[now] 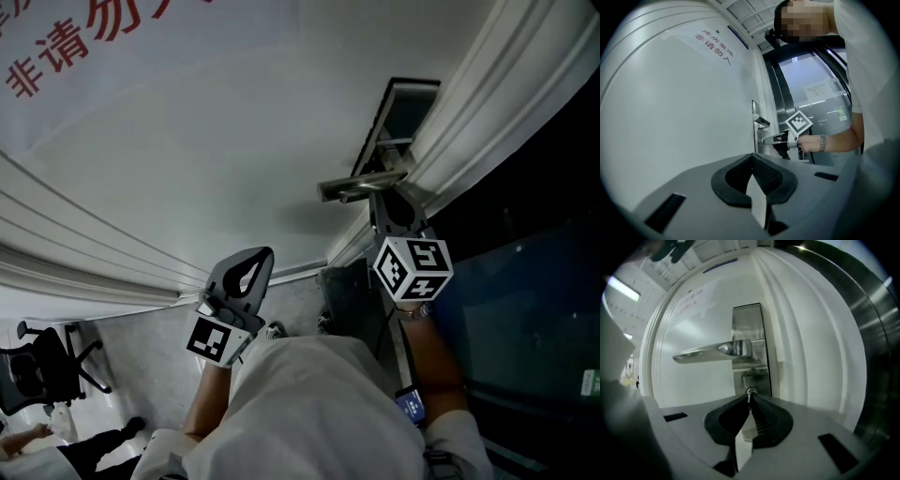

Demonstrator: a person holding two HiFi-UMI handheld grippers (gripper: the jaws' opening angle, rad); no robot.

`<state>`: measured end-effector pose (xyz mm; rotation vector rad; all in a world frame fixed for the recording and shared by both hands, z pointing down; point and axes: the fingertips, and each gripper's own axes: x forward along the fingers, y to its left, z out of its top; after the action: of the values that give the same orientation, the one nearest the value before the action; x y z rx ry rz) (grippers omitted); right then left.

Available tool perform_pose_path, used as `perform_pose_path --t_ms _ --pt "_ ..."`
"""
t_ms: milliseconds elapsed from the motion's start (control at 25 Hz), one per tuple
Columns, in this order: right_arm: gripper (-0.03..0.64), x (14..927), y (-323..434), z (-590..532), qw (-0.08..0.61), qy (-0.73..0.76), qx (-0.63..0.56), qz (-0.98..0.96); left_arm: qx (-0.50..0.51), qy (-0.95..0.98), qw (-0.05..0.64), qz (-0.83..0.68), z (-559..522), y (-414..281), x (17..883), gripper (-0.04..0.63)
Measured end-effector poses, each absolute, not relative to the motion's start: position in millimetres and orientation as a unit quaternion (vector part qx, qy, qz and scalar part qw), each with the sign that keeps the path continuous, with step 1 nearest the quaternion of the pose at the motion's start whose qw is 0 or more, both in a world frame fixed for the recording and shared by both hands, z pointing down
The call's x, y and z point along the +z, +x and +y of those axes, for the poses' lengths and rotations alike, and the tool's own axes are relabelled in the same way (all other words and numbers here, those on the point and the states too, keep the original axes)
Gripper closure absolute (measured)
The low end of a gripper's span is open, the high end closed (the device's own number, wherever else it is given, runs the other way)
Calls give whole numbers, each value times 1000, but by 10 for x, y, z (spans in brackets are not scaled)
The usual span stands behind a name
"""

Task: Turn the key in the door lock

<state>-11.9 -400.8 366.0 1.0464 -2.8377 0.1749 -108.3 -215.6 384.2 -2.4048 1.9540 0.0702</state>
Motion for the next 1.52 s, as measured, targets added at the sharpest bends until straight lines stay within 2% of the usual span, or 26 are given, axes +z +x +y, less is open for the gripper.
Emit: perform_pose_path --t_ms 240,520,680,760,840,920,1080,1320,1520 --pt "598 3693 -81 -4046 -37 297 290 -909 21 -778 18 628 -2166 -1095 3864 592" --pt "598 3747 -33 -4071 -114 273 448 -844 20 -782 20 623 -2180 -1075 3863 591" --pt "598 3710 -54 -4079 -134 252 465 -838 22 -781 21 623 -2172 -1072 3855 592" --pt "595 3683 -68 -4054 -124 244 439 -856 22 -781 20 623 -2166 -1069 3853 592" --pt "523 3661 -89 -3997 -107 230 408 -877 22 -781 19 624 -2159 -1075 3858 592" --pt "482 3625 -126 -3932 -85 213 373 -899 21 -780 19 625 -2155 -1083 3860 591" --pt "469 3657 -53 -3907 -15 239 269 -933 21 -779 20 626 -2147 -1073 3863 592" --pt "465 3708 34 -3886 123 279 29 -952 20 -781 17 625 -2144 -1054 3893 591" --pt "465 3699 42 -3876 209 300 -172 -915 19 -781 16 624 -2138 -1041 3899 592"
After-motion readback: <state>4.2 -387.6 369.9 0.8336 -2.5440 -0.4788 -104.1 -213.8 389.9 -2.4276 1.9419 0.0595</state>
